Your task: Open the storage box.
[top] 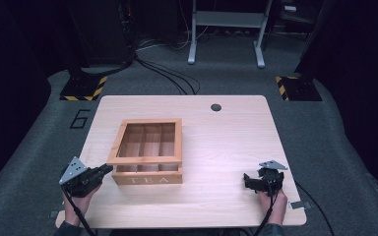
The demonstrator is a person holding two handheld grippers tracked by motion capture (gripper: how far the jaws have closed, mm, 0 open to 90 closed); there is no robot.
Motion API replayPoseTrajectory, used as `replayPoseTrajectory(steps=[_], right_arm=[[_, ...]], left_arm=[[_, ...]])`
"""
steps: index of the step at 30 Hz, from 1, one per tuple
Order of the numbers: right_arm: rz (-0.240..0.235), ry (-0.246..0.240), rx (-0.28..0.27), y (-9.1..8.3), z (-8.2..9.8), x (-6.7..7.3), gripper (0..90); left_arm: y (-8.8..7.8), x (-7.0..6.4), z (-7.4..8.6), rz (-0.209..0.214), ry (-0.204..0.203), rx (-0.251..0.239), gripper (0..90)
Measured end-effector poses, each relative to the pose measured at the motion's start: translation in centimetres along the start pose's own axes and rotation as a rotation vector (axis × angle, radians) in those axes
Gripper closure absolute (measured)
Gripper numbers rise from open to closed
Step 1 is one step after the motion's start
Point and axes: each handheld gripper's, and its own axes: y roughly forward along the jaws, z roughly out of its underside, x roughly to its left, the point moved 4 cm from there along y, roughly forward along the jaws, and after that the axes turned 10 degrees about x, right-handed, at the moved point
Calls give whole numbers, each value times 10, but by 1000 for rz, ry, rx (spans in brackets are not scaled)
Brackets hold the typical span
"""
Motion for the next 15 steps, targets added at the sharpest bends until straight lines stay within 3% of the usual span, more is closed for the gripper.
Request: replayPoseTrajectory(steps=[4,15], right_arm=[[0,0,1,0,0,0,58],[0,-5,-2,0,0,0,58]], left_arm=[[-2,2,-10,6,-8,-26,856],[3,5,-24,25,-8,-38,853]])
